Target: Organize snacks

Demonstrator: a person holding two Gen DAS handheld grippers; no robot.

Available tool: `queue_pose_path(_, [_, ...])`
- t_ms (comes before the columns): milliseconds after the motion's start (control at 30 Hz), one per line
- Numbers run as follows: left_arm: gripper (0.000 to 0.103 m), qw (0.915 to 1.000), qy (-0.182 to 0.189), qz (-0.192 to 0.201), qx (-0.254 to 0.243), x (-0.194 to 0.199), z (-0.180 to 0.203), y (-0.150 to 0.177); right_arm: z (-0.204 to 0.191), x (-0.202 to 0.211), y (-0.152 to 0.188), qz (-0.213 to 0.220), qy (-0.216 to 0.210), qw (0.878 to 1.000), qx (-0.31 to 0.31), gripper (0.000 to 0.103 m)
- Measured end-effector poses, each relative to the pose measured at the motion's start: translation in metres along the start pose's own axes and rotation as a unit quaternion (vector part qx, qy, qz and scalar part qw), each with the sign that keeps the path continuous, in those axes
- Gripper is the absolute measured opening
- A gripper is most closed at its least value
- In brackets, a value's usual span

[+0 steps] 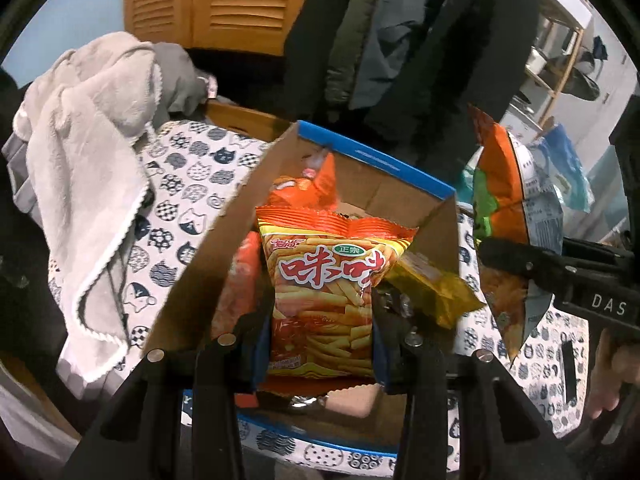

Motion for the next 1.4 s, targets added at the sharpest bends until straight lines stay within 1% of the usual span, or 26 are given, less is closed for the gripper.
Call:
queue_pose_path(133, [0.042, 0.9998, -0.006, -0.002, 0.016, -0.004, -0.008, -0.002, -0.005, -0.014, -0.01, -0.004, -0.01, 1.0, -0.003, 0.036])
queue_pose_path(267, [0.042, 0.9997, -0.01, 0.003, 0.024, -0.004, -0.01, -0.004, -0.005, -0.021, -0.02, 0.005, -0.028, 0.999, -0.015, 0.038])
queue_pose_path(433, [0.042, 0.9997, -0.01, 0.004, 0.02, -0.005, -0.008, -0.005, -0.005, -0.022, -0.026, 0.014, -0.046, 0.999, -0.021, 0.047])
queue_pose_path(533, [0.043, 0.9996, -0.003, -0.001, 0.027, -0.005, -0.007, -0.005, -0.003, -0.017, -0.025, 0.018, -0.043, 0.999, -0.024, 0.048])
queue_pose_path(600, [0.047, 0.9995, 0.001, -0.001, 0.032, -0.003, -0.007, -0.005, -0.003, -0.012, -0.024, 0.022, -0.044, 0.998, -0.025, 0.048])
queue_pose_path(633, [0.053, 0.9994, 0.002, 0.001, 0.033, -0.002, -0.006, -0.005, -0.003, -0.008, -0.023, 0.024, -0.041, 0.999, -0.023, 0.05])
queue_pose_path(667, [0.057, 0.9994, 0.001, 0.004, 0.033, 0.001, -0.006, -0.005, -0.004, -0.005, -0.022, 0.026, -0.037, 0.999, -0.021, 0.052])
queue_pose_path(733, [0.067, 0.9994, -0.002, 0.012, 0.032, 0.006, -0.004, -0.005, -0.005, 0.005, -0.018, 0.033, -0.024, 0.999, -0.011, 0.06])
queue_pose_path(800, [0.07, 0.9994, -0.005, 0.018, 0.031, 0.011, -0.003, -0.004, -0.007, 0.014, -0.013, 0.039, -0.017, 0.999, -0.002, 0.063])
queue_pose_path(900, [0.07, 0.9996, 0.003, 0.014, 0.026, 0.017, 0.001, -0.002, -0.01, 0.026, -0.005, 0.044, -0.007, 0.999, 0.008, 0.063])
queue_pose_path(967, [0.072, 0.9996, 0.007, 0.017, 0.021, 0.021, 0.004, -0.002, -0.013, 0.035, 0.001, 0.048, 0.001, 0.999, 0.017, 0.065])
queue_pose_path(1000, [0.075, 0.9995, 0.005, 0.024, 0.017, 0.026, 0.005, -0.002, -0.014, 0.038, 0.003, 0.05, 0.005, 0.999, 0.019, 0.068])
queue_pose_path(1033, [0.077, 0.9994, 0.003, 0.031, 0.013, 0.029, 0.006, -0.003, -0.016, 0.043, 0.006, 0.053, 0.01, 0.998, 0.023, 0.069])
queue_pose_path(1167, [0.081, 0.998, -0.006, 0.063, -0.001, 0.044, 0.01, -0.006, -0.019, 0.058, 0.016, 0.063, 0.019, 0.997, 0.031, 0.069])
queue_pose_path(1267, [0.081, 0.9976, -0.005, 0.069, -0.007, 0.05, 0.012, -0.005, -0.017, 0.067, 0.025, 0.066, 0.02, 0.997, 0.027, 0.069])
queue_pose_path(1333, [0.086, 0.9974, -0.004, 0.072, -0.008, 0.052, 0.013, -0.004, -0.016, 0.071, 0.031, 0.066, 0.025, 0.997, 0.026, 0.069])
queue_pose_path(1400, [0.087, 0.9966, -0.014, 0.08, -0.016, 0.053, 0.015, -0.002, -0.015, 0.074, 0.036, 0.067, 0.031, 0.997, 0.029, 0.069])
Point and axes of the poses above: each gripper's, at about its wrist camera, not at the fingertips, and x roughly against the way its jaws point, z to its right, y to its underside, the point moved 4 cm from there along -x, roughly the way its jaws point, and after that the axes turned 8 degrees about -y, right-handed, at the moved point
